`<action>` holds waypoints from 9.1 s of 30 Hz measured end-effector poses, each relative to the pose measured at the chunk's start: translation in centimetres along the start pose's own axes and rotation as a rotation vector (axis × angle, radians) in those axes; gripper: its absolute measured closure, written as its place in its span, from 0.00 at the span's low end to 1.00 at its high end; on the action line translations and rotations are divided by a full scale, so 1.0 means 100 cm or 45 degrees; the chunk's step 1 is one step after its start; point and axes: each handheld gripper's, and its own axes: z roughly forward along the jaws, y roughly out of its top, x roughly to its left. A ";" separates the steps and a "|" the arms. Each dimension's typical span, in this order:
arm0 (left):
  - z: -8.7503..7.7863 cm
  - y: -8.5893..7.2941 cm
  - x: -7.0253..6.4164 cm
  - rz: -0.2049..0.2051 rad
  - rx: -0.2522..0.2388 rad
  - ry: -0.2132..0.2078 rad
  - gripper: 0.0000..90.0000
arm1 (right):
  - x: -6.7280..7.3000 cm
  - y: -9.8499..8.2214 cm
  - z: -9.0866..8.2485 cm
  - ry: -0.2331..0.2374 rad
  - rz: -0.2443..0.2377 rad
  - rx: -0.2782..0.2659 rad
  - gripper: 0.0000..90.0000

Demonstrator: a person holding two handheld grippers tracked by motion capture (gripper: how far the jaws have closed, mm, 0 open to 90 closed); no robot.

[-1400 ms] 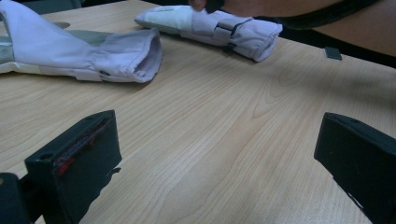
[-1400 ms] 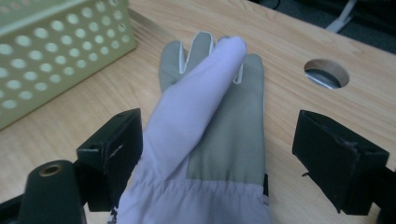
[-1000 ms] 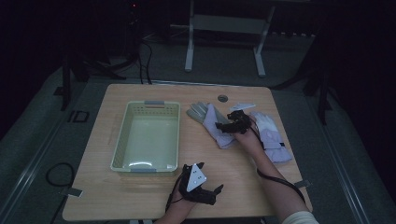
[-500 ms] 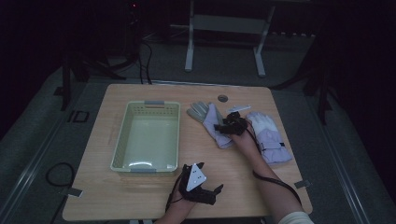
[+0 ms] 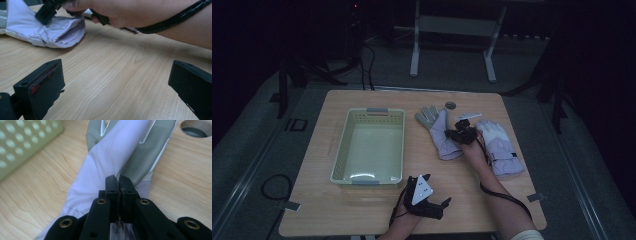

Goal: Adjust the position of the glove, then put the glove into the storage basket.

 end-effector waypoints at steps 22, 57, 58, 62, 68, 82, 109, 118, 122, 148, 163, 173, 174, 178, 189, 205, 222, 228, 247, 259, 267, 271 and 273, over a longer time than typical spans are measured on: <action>0.000 0.000 0.000 0.006 0.003 0.003 0.01 | 0.027 -0.009 -0.093 -0.184 0.187 -0.212 0.97; 0.000 0.000 -0.001 0.015 0.008 0.009 0.01 | 0.059 -0.088 -0.073 -0.197 0.267 -0.108 0.94; 0.000 0.000 -0.001 0.015 0.008 0.009 0.01 | 0.059 -0.088 -0.073 -0.197 0.267 -0.108 0.94; 0.000 0.000 -0.001 0.013 0.008 0.009 0.01 | 0.058 -0.086 -0.077 -0.169 0.270 -0.124 0.87; 0.000 0.000 -0.001 0.011 0.008 0.010 0.01 | 0.053 -0.072 -0.095 -0.149 0.184 -0.164 0.72; 0.000 0.000 0.001 -0.006 0.008 0.010 0.01 | -0.035 -0.060 -0.157 -0.160 0.008 -0.234 0.64; 0.001 0.000 0.001 -0.010 0.010 0.015 0.01 | -0.121 -0.098 -0.116 -0.136 0.093 -0.040 0.56; 0.001 0.000 0.000 -0.005 0.009 0.015 0.01 | -0.117 -0.101 -0.112 -0.136 0.077 0.017 0.73; 0.001 0.000 0.000 -0.008 0.008 0.015 0.01 | -0.117 -0.100 -0.114 -0.135 0.110 0.011 0.81; 0.001 0.001 -0.001 0.004 0.013 0.021 0.01 | -0.056 -0.042 -0.209 -0.214 0.165 -0.196 0.88; 0.001 0.001 -0.001 0.006 0.012 0.023 0.01 | 0.000 -0.022 -0.207 -0.179 0.157 -0.249 0.88; 0.001 0.001 -0.002 0.016 0.011 0.021 0.01 | 0.042 -0.024 -0.175 -0.113 0.135 -0.194 0.88; 0.001 0.001 -0.002 0.019 0.011 0.021 0.01 | 0.048 -0.026 -0.168 -0.093 0.145 -0.173 0.88; 0.001 0.001 -0.002 0.018 0.010 0.019 0.01 | 0.055 -0.028 -0.163 -0.091 0.147 -0.152 0.88; 0.001 0.001 -0.001 0.017 0.012 0.016 0.01 | 0.073 -0.023 -0.136 -0.102 0.141 -0.117 0.88; 0.001 0.001 -0.002 0.020 0.009 0.014 0.01 | 0.059 -0.042 -0.084 -0.147 0.172 0.038 0.86; 0.001 0.001 0.000 -0.004 0.001 0.017 0.01 | 0.051 -0.038 -0.101 -0.006 0.035 -0.010 0.29; 0.001 0.001 -0.001 0.025 -0.002 -0.020 0.01 | 0.048 -0.038 -0.113 0.102 -0.034 -0.011 0.14; -0.012 0.081 -0.001 -0.008 -0.059 -0.015 0.01 | 0.002 -0.045 -0.155 0.050 -0.088 -0.161 0.14; 0.033 0.119 0.027 -0.068 0.060 -0.036 0.01 | -0.016 -0.044 -0.147 0.067 -0.068 -0.180 0.18; 0.059 0.130 0.040 -0.094 0.111 0.007 0.01 | -0.026 -0.047 -0.143 0.076 -0.109 -0.198 0.28; 0.066 0.133 0.051 -0.122 0.136 0.071 0.16 | -0.023 -0.048 -0.136 0.090 -0.115 -0.205 0.32; 0.070 0.130 0.058 -0.147 0.191 0.105 0.18 | -0.019 -0.049 -0.131 0.098 -0.117 -0.190 0.34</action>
